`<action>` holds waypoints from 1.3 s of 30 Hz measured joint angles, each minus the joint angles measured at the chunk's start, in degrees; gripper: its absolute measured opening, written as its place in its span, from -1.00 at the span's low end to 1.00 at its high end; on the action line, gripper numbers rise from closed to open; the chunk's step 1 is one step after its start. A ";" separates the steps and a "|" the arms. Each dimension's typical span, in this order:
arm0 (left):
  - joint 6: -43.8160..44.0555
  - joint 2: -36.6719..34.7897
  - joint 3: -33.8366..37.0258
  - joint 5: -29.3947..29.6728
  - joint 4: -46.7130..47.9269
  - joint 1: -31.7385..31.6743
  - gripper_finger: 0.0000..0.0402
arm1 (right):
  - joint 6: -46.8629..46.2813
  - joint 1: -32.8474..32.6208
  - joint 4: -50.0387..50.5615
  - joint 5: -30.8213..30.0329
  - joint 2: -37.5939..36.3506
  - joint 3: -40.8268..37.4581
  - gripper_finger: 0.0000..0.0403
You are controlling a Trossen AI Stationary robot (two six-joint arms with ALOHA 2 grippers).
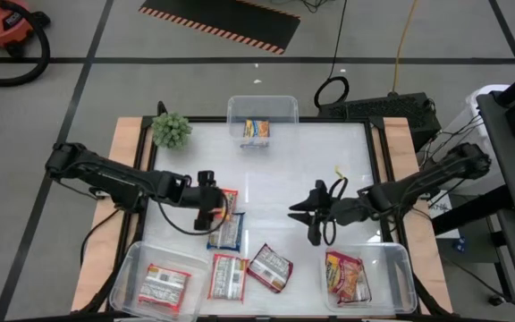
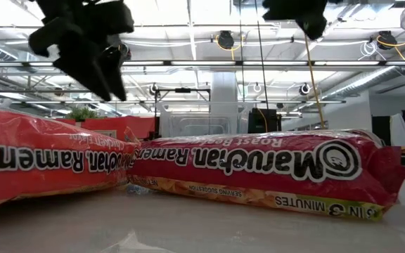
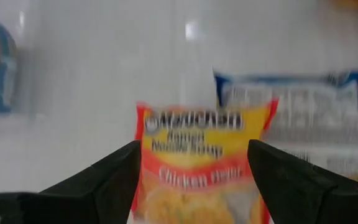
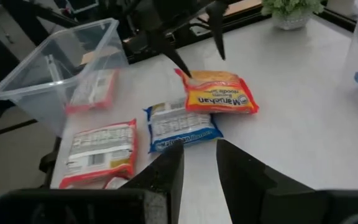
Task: Sort Maruchan noodles
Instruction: Put the top orange noodle pack into the left transparent bin
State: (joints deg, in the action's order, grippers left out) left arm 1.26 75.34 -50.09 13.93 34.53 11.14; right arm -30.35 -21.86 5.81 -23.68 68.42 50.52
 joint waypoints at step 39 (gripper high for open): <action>3.87 -0.90 11.37 13.04 1.01 6.43 0.49 | 8.76 7.68 -12.24 8.83 -0.02 -5.40 -0.56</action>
State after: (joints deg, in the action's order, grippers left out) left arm 5.13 74.43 -38.72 26.97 35.53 17.58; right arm -21.58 -14.17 -6.43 -14.85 68.40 45.12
